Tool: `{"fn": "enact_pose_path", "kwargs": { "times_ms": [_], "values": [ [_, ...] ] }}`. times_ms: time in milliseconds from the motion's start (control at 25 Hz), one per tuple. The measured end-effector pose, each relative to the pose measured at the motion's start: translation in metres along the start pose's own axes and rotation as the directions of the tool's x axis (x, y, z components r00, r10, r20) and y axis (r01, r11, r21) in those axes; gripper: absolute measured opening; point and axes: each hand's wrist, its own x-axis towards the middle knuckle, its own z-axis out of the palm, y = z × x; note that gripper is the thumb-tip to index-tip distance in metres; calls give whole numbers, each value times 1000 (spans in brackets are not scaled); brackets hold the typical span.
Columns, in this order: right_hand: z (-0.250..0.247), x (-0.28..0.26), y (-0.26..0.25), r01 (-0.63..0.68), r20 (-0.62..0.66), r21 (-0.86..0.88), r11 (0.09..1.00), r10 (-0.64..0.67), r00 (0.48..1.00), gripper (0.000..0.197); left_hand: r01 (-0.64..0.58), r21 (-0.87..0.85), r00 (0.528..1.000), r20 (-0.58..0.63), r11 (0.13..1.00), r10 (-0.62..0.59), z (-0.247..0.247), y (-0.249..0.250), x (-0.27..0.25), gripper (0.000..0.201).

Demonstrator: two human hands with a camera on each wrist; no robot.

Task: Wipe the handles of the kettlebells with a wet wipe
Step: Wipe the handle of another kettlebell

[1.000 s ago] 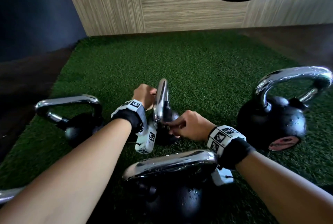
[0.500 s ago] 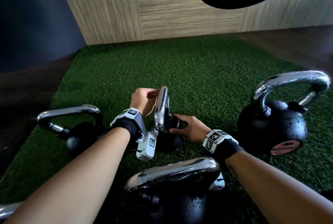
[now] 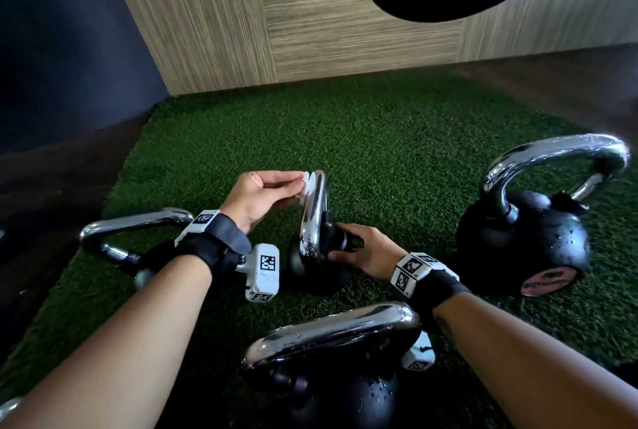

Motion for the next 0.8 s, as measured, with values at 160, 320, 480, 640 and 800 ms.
{"fn": "enact_pose_path", "kwargs": {
  "times_ms": [160,320,480,640,800],
  "values": [
    [3,2,2,-6,-29,37,999,7,1000,65,-81,238,995,-40,968,93,-2,6,-2,17],
    [0,3,2,-33,-35,15,999,33,999,75,115,64,992,54,991,-118,-7,11,-22,14],
    [-1,2,-3,-18,-35,-16,1000,18,999,70,69,25,997,40,997,-70,-8,9,-43,17],
    [-4,1,-4,-14,-16,-15,1000,14,1000,71,96,67,985,136,993,-105,-10,3,-65,21],
    [-4,0,-6,-19,-7,12,1000,19,1000,74,32,93,993,108,995,-42,-10,-7,-82,27]
  ]
}}
